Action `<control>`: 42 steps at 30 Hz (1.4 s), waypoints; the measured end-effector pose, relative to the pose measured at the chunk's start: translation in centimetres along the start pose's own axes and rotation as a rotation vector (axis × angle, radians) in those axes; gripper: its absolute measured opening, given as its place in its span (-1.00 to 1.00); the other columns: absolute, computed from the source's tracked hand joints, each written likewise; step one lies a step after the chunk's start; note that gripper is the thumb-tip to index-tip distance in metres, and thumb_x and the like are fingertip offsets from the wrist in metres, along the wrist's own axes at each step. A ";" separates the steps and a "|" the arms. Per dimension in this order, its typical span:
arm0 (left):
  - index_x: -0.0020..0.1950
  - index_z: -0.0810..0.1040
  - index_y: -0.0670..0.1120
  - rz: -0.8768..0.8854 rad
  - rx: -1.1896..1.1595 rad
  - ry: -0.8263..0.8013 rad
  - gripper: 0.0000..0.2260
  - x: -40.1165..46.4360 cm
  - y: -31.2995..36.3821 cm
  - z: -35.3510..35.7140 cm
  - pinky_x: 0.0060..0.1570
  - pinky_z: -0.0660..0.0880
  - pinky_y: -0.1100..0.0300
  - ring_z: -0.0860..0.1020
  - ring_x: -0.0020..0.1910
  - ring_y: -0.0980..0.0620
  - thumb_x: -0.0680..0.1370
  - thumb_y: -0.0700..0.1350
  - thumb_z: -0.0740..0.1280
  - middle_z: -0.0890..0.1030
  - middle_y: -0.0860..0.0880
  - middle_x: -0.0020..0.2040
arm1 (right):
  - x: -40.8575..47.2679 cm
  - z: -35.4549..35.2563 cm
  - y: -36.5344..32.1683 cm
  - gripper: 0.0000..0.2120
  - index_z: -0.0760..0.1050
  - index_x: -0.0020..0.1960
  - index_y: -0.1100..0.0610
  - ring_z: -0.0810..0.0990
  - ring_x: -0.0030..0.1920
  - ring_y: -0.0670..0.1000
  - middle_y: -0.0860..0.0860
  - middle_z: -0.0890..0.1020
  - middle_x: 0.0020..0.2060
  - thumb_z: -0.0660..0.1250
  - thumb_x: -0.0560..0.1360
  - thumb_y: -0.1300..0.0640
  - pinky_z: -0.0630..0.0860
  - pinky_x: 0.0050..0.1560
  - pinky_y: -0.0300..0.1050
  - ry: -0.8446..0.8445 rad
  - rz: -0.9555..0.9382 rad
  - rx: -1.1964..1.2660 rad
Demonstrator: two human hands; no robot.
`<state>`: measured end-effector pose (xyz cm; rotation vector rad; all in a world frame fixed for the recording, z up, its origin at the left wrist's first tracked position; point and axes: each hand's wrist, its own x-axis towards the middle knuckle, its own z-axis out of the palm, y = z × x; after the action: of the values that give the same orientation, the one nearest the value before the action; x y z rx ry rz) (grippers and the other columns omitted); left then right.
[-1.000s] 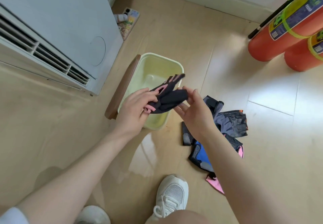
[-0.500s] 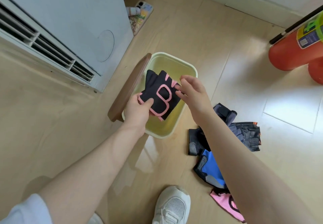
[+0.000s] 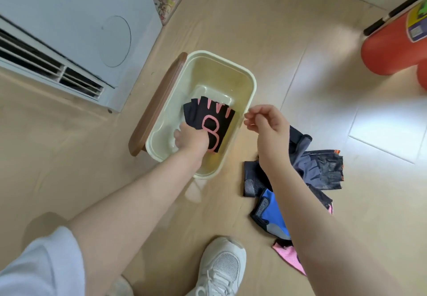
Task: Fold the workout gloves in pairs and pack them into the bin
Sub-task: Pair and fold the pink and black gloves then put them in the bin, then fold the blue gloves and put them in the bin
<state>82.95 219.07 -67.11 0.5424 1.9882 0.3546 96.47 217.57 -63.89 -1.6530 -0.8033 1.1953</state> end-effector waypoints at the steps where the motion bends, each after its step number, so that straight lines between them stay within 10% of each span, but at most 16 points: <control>1: 0.38 0.26 -0.10 0.153 0.096 0.012 -0.55 -0.9 0.0 -0.3 0.31 0.35 -0.04 0.29 0.35 -0.15 0.49 -0.22 0.18 0.23 -0.12 0.43 | -0.4 -1.1 0.8 -0.64 0.49 -0.21 0.05 0.53 -0.28 -0.05 -0.02 0.58 -0.29 0.07 0.50 0.42 0.50 -0.19 -0.26 0.034 0.047 0.000; 8: 0.07 0.55 -0.17 1.040 0.403 -0.256 -0.76 -7.8 1.7 0.0 0.12 0.15 0.59 0.40 0.21 0.03 0.50 -0.32 0.17 0.53 -0.08 0.16 | -6.0 -9.1 9.6 -0.80 0.52 -0.02 0.16 0.48 0.06 0.12 0.08 0.53 0.00 0.15 0.48 0.32 0.42 0.06 -0.02 0.252 0.217 -0.597; 17: 0.03 0.56 -0.15 1.020 0.642 -0.639 -0.81 -11.0 -3.0 7.7 -0.09 0.33 0.47 0.47 -0.04 0.07 0.53 -0.25 0.18 0.51 0.01 -0.02 | -14.2 -13.4 16.2 -0.39 0.32 0.32 0.12 0.08 0.45 0.13 0.20 0.29 0.43 0.45 0.33 0.07 -0.02 0.37 0.10 0.502 0.195 -1.092; 20: 0.03 0.56 -0.14 0.936 0.759 -0.657 -0.80 -10.6 -4.9 9.9 -0.05 0.33 0.33 0.49 -0.03 0.04 0.51 -0.26 0.17 0.53 -0.03 0.01 | -14.5 -14.7 16.6 -0.29 0.19 0.43 0.08 0.06 0.49 0.17 0.14 0.15 0.50 0.41 0.36 0.04 -0.05 0.41 0.12 0.657 0.415 -0.933; 25: 0.06 0.54 -0.11 0.864 0.914 -0.683 -0.78 -10.5 -7.8 11.0 -0.03 0.35 0.26 0.48 -0.02 0.04 0.51 -0.24 0.15 0.54 -0.03 0.08 | -15.5 -17.2 18.0 -0.69 0.43 0.18 0.15 0.45 0.19 0.22 0.21 0.58 0.07 0.29 0.47 0.07 0.42 0.10 0.08 0.599 0.590 -0.615; 30: 0.40 0.27 -0.11 0.972 1.125 -0.721 -0.57 -9.6 -8.8 12.5 0.25 0.29 0.16 0.37 0.29 -0.06 0.53 -0.24 0.14 0.34 -0.10 0.40 | -15.4 -17.1 16.6 -0.84 0.54 -0.03 0.16 0.35 0.26 0.17 0.09 0.60 0.09 0.26 0.46 0.13 0.19 0.26 0.02 0.627 0.431 -0.695; 34: 0.48 0.10 -0.06 0.939 1.128 -0.830 -0.43 -9.1 -8.9 12.8 0.37 0.21 0.13 0.25 0.43 -0.03 0.53 -0.10 0.25 0.31 -0.05 0.44 | -16.4 -16.4 13.4 -0.95 0.45 -0.17 0.07 0.60 0.08 0.07 0.06 0.59 -0.03 0.23 0.44 0.17 0.52 0.15 0.03 0.560 0.218 0.124; 37: 0.25 0.42 -0.09 0.897 1.130 -0.880 -0.62 -8.9 -9.2 12.0 -0.04 0.33 0.28 0.48 0.07 -0.02 0.45 -0.10 0.37 0.54 -0.06 0.04 | -17.4 -16.1 12.6 -0.88 0.46 -0.11 0.05 0.62 -0.11 0.00 0.00 0.62 -0.15 0.18 0.52 0.21 0.55 -0.03 -0.14 0.525 0.190 0.560; 42: -0.18 0.55 -0.19 1.032 1.222 -0.765 -0.86 -7.8 -10.4 10.1 -0.06 0.44 0.01 0.53 -0.06 -0.18 0.44 -0.11 0.36 0.59 -0.21 -0.14 | -17.9 -16.3 13.7 -0.85 0.39 -0.17 -0.01 0.52 -0.26 -0.13 -0.07 0.52 -0.25 0.17 0.57 0.15 0.45 -0.22 -0.22 0.759 0.396 0.499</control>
<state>92.76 206.25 -70.64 2.0930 0.8309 -0.4934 106.15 191.91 -68.53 -1.6741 0.2868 0.8089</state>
